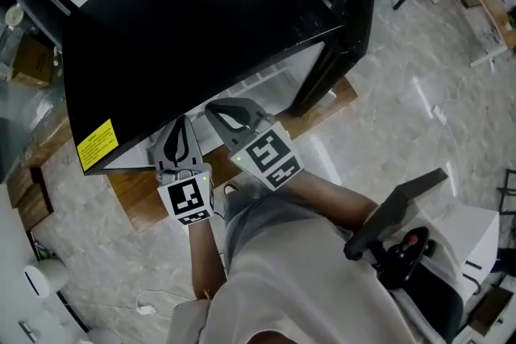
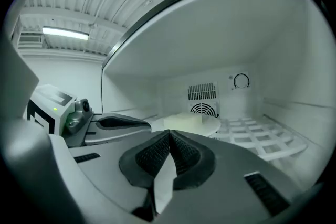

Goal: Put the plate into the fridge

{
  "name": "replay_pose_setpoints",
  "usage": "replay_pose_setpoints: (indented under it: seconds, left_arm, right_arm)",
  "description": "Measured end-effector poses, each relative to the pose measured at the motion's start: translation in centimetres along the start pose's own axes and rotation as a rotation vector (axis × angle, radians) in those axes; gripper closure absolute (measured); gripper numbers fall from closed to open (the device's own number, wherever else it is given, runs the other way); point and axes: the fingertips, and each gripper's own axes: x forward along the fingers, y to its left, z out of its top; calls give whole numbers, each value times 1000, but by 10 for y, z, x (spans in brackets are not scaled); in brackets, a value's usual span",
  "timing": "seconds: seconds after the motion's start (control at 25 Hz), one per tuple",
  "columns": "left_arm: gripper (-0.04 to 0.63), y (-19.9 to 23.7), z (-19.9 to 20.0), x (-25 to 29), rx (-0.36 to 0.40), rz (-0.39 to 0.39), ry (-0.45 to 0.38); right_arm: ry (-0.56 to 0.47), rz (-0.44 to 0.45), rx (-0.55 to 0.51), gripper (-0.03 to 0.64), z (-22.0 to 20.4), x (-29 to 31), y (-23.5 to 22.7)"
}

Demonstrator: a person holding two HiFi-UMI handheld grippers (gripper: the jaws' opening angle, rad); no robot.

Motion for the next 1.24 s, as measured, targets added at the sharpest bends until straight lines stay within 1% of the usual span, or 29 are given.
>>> replay_pose_setpoints:
  seconds: [0.16, 0.32, 0.4, 0.48, 0.56, 0.68, 0.8, 0.96, 1.12, 1.24]
  left_arm:
    - [572, -10, 4, -1, -30, -22, -20]
    - [572, -23, 13, -10, -118, -37, -76]
    - [572, -29, 21, -15, -156, -36, -111]
    - [572, -34, 26, -24, -185, -32, -129]
    - [572, -39, 23, -33, -206, -30, -123]
    - [572, -48, 12, -35, -225, -39, -90]
    - [575, -60, 1, -34, -232, -76, -63]
    - [575, -72, -8, -37, -221, -119, -35]
    - [575, -75, -8, -43, -230, -136, -41]
    - [575, -73, -4, -49, -243, -146, -55]
  right_arm:
    - [-1, -33, -3, 598, 0, -6, -4]
    - [-3, -52, -49, 600, 0, -16, 0]
    - [-9, -60, -54, 600, -3, -23, -1]
    - [-10, -62, -48, 600, -8, -29, 0]
    - [-5, -57, -47, 600, -16, -35, 3]
    - [1, -61, -40, 600, -26, -41, -2]
    - [17, -69, -15, 600, -38, -45, -8]
    - [36, -77, 6, 601, -49, -52, -7]
    - [38, -58, 40, 601, -50, -57, 3]
    - [26, -51, 32, 601, -46, -60, 12]
